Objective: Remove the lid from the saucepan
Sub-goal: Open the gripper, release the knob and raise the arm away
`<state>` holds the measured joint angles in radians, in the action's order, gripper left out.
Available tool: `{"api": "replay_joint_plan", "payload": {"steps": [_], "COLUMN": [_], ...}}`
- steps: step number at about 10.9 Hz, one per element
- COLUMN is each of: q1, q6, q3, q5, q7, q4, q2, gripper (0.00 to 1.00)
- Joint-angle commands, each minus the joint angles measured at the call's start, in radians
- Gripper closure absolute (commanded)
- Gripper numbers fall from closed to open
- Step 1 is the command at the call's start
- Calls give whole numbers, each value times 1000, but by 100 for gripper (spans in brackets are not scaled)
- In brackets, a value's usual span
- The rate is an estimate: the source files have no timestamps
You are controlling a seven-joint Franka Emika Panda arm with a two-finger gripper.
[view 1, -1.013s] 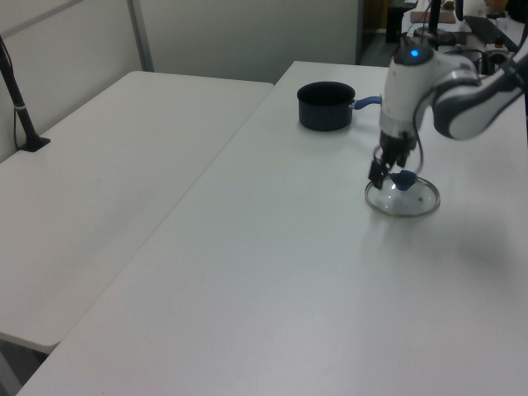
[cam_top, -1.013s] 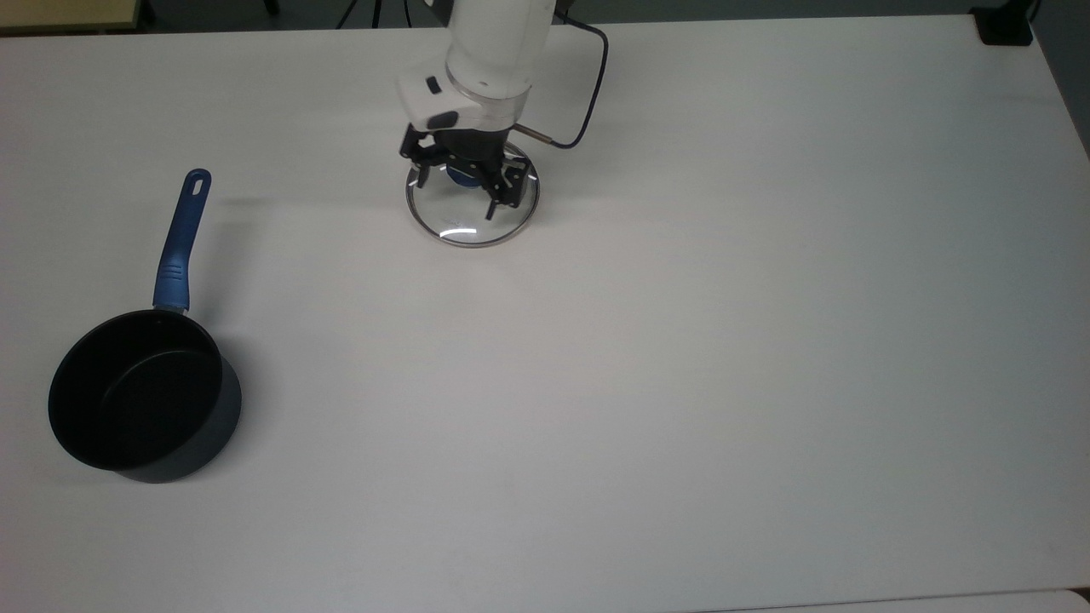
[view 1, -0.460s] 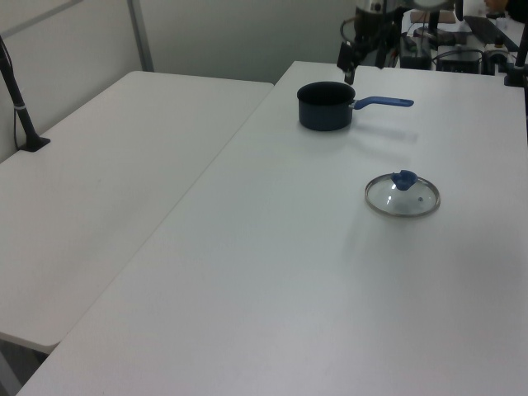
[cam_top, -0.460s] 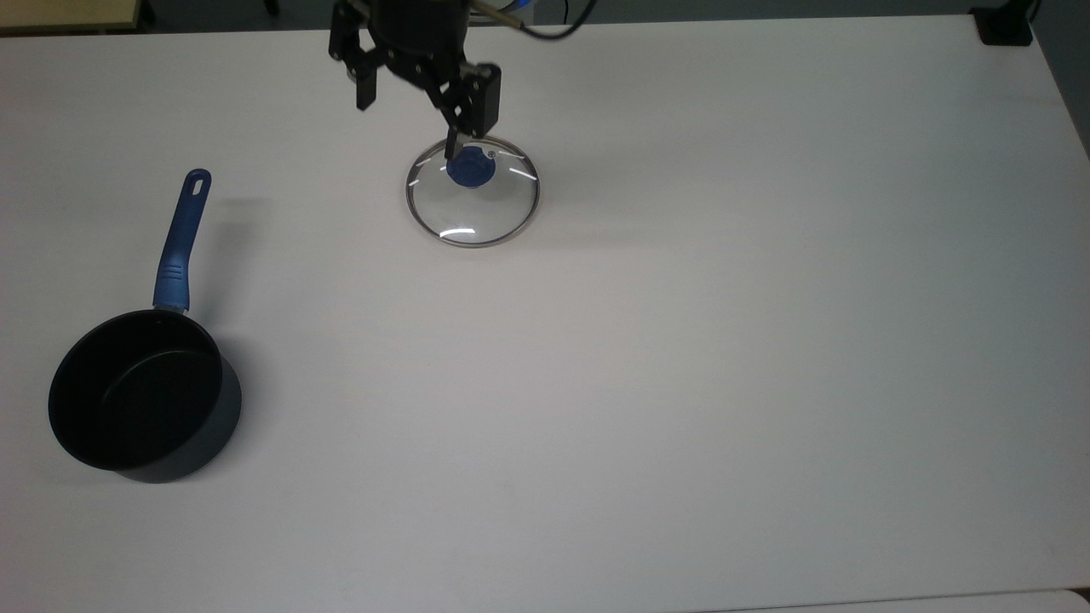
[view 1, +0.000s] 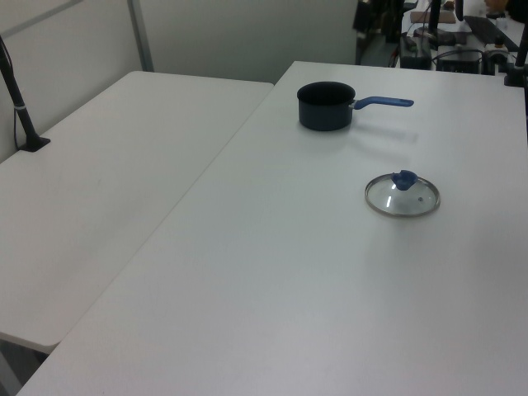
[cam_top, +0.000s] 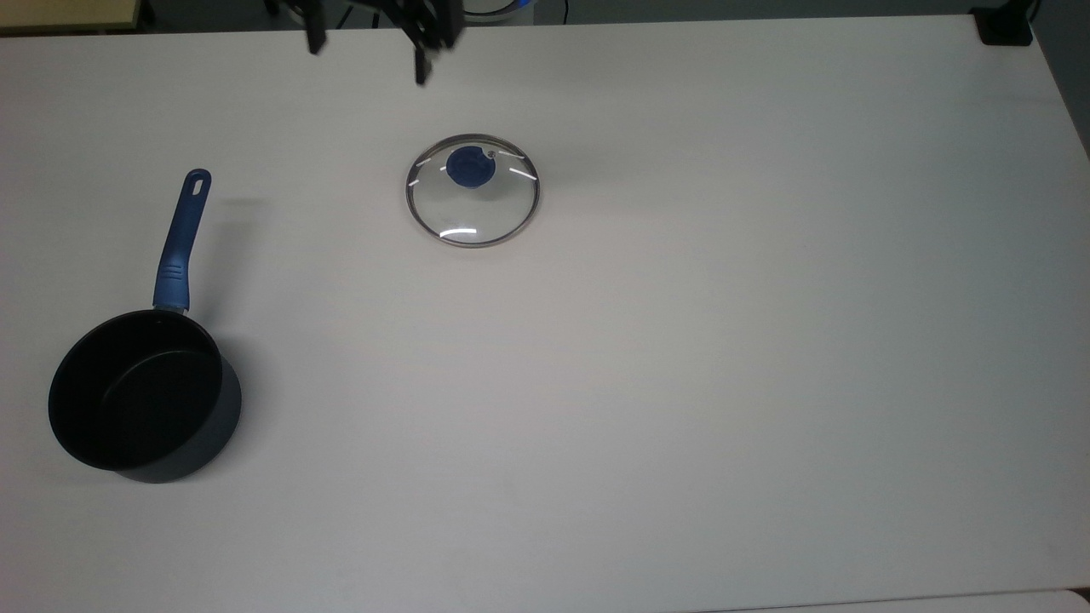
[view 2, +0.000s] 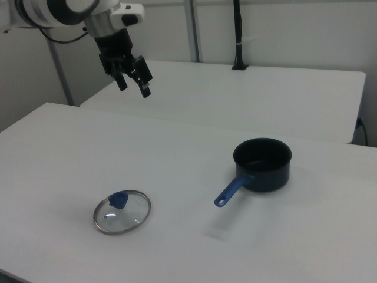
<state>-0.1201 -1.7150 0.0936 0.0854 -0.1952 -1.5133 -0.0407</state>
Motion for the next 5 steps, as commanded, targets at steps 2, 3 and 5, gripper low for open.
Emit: {"api": "replay_joint_plan", "payload": {"steps": [2, 3, 5], "q1": [108, 105, 106], "q6": [71, 71, 64], "q3": [-152, -152, -152], "q5": [-77, -87, -88], "q7": [174, 175, 187], "q4": [-10, -11, -24], "q2": [51, 58, 59], "gripper": [0, 0, 0]}}
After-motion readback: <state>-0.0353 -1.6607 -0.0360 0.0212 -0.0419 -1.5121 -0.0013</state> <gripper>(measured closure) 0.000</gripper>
